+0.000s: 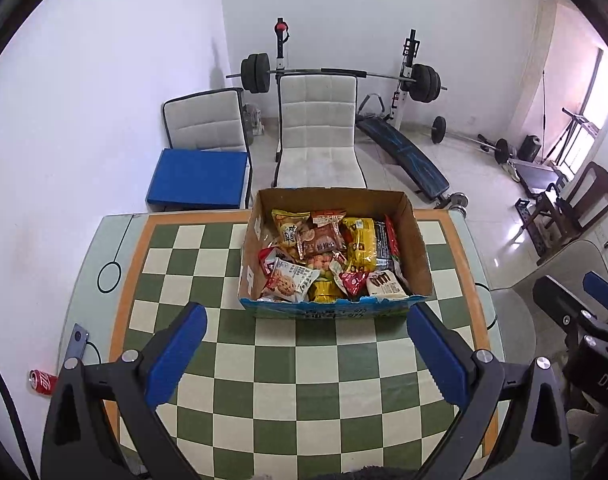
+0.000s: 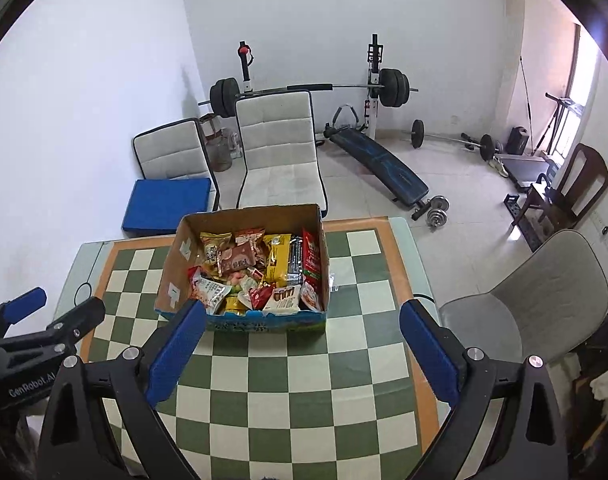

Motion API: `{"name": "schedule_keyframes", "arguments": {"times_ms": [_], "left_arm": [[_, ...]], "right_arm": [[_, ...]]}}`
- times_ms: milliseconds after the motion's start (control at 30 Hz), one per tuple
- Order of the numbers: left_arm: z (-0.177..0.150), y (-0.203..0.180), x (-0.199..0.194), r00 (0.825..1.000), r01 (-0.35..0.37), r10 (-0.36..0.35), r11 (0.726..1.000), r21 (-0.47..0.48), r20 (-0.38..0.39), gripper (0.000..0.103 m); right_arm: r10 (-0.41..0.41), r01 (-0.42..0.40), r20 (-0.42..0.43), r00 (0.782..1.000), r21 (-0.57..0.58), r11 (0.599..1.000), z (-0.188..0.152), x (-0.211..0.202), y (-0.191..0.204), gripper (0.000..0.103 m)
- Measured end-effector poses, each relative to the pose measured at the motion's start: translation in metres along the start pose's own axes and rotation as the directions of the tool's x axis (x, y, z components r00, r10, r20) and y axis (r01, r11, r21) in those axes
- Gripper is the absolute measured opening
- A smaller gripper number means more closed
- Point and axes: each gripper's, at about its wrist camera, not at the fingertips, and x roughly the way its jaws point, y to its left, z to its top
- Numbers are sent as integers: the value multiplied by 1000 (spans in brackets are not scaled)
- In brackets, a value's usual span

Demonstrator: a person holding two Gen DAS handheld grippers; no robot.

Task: Organize snacks

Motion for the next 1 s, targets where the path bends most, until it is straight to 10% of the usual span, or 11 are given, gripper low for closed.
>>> {"name": "schedule_keyframes", "arguments": {"times_ms": [1000], "left_arm": [[5, 6, 14, 1000, -4, 4, 1000, -10, -22, 103]], "right_arm": [[-10, 10, -25, 1000, 4, 1000, 4, 28, 1, 100]]}}
